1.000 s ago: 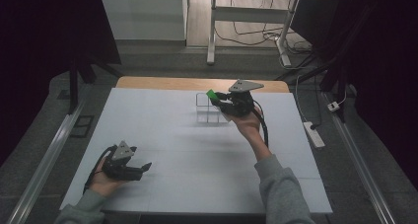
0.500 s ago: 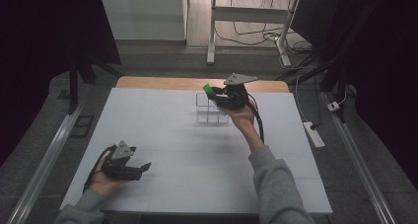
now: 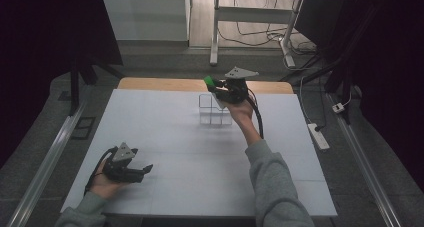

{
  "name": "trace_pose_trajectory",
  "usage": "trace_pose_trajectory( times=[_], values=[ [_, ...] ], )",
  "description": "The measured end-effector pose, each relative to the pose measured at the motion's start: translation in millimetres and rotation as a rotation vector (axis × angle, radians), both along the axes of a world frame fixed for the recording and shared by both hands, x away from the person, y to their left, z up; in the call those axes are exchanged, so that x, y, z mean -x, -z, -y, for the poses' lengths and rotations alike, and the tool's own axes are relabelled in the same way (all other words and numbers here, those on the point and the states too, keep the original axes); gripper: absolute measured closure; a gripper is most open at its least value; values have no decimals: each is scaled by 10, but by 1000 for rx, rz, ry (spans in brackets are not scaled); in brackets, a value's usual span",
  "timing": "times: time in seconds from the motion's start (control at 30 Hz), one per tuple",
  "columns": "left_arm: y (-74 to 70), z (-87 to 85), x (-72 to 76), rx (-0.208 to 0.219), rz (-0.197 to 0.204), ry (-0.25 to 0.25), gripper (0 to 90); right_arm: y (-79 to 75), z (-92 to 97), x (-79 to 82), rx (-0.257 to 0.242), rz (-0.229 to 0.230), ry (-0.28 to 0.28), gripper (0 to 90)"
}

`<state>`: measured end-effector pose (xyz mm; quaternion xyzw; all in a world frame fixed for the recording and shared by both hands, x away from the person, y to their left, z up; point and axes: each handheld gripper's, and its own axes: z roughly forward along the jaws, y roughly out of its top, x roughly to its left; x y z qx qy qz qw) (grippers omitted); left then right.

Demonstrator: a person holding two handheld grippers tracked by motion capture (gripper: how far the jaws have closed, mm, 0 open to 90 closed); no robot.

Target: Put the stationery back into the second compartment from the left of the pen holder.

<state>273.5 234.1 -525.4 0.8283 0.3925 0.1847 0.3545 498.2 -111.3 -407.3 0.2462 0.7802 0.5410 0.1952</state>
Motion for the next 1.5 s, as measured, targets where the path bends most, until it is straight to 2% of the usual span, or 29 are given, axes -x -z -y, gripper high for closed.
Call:
trace_pose_trajectory(
  times=[0.23, 0.43, 0.53, 0.77, 0.87, 1.03, 1.2, 1.5],
  values=[
    [8, 11, -4, -7, -4, 2, 177, 54, -15, -142, -22, 8, 17, 660],
    [10, 12, -4, -11, -4, 1, 176, 80, -36, -198, -43, 14, 20, 660],
    [13, 6, -8, -15, -7, 2, 177, 109, -50, -226, -44, 17, 27, 660],
    [26, 3, -17, -20, -12, 5, 177, 203, -52, -273, -28, -10, 30, 644],
    [28, 5, -17, -21, -12, 5, 176, 209, -53, -273, -15, -15, 41, 552],
    [31, 13, -16, -24, -12, 6, 176, 210, -27, -242, 20, -39, 48, 469],
    [28, 16, -12, -27, -11, 8, 176, 191, 15, -194, 31, -70, 35, 453],
    [22, 23, -1, -31, -7, 9, 176, 166, 99, -77, 52, -87, 15, 442]
  ],
)
